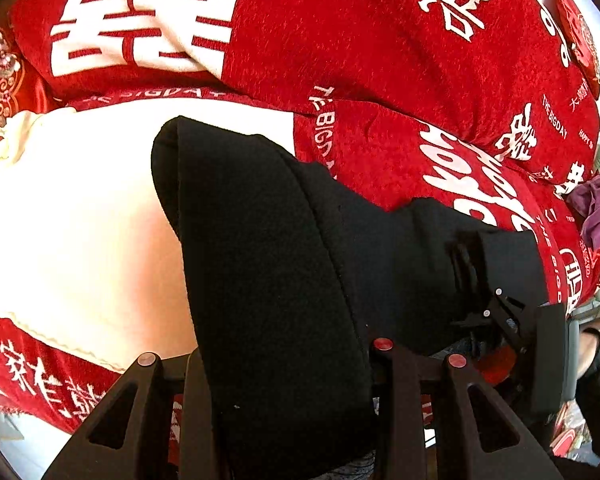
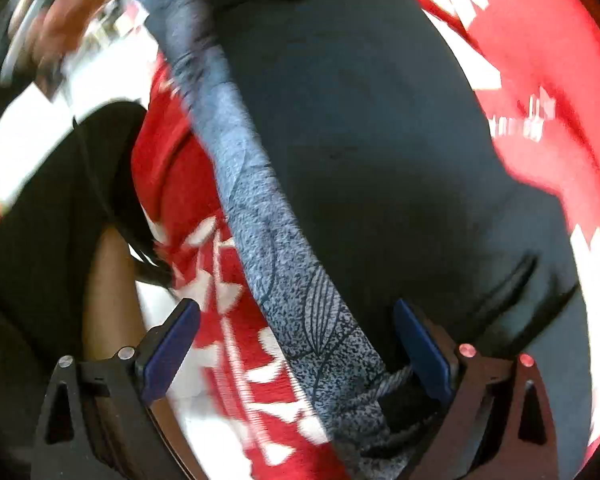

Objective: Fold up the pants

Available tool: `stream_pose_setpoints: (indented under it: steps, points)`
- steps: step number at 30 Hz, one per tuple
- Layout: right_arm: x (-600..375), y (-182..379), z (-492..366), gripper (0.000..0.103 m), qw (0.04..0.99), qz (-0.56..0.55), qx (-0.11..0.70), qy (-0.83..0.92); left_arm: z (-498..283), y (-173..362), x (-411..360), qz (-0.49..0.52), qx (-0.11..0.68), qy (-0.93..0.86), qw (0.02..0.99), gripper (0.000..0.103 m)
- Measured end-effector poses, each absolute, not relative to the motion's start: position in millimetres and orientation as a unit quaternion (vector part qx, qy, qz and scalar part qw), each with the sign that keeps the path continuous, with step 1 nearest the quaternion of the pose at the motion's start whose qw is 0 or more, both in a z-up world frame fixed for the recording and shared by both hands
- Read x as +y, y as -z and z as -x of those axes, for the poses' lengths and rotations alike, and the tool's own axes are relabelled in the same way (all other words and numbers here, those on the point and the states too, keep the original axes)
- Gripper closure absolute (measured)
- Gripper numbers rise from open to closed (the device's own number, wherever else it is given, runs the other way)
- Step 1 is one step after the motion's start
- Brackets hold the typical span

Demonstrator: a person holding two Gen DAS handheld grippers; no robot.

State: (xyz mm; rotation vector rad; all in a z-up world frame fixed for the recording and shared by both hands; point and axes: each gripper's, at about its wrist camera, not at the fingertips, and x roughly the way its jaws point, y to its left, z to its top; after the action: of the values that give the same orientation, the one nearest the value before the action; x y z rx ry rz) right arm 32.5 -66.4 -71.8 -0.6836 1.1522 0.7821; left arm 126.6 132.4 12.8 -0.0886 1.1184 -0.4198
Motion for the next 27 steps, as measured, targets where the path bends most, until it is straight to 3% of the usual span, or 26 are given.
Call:
stream_pose_setpoints:
  steps: [5, 10, 12, 13, 19, 27]
  points:
    - [-65.6, 62.5, -31.4, 0.0, 0.724, 0.225, 0.537, -0.369, -118.0, -33.5, 114.5, 0.018, 0.516, 0.194, 0.834, 0.07]
    - [-66.6, 59.2, 1.8, 0.0, 0.735, 0.264, 0.515, -0.352, -107.5, -63.5, 77.6, -0.025, 0.502, 0.199, 0.841, 0.072]
    - [-94.4, 34.9, 5.4, 0.0, 0.769, 0.216, 0.498, -0.337, -99.6, -79.8, 54.6, -0.045, 0.492, 0.208, 0.844, 0.072]
    - [-116.0, 19.6, 9.0, 0.0, 0.793, 0.191, 0.483, -0.318, -97.1, -85.4, 44.3, -0.052, 0.489, 0.214, 0.844, 0.077]
    - [-228.1, -23.4, 21.8, 0.0, 0.871, 0.1, 0.438, -0.198, -82.3, -117.1, -50.7, -0.1, 0.48, 0.268, 0.83, 0.077]
    - [-315.9, 0.0, 27.9, 0.0, 0.883, 0.071, 0.462, -0.035, -73.2, -86.4, -204.9, -0.176, 0.512, 0.299, 0.786, 0.078]
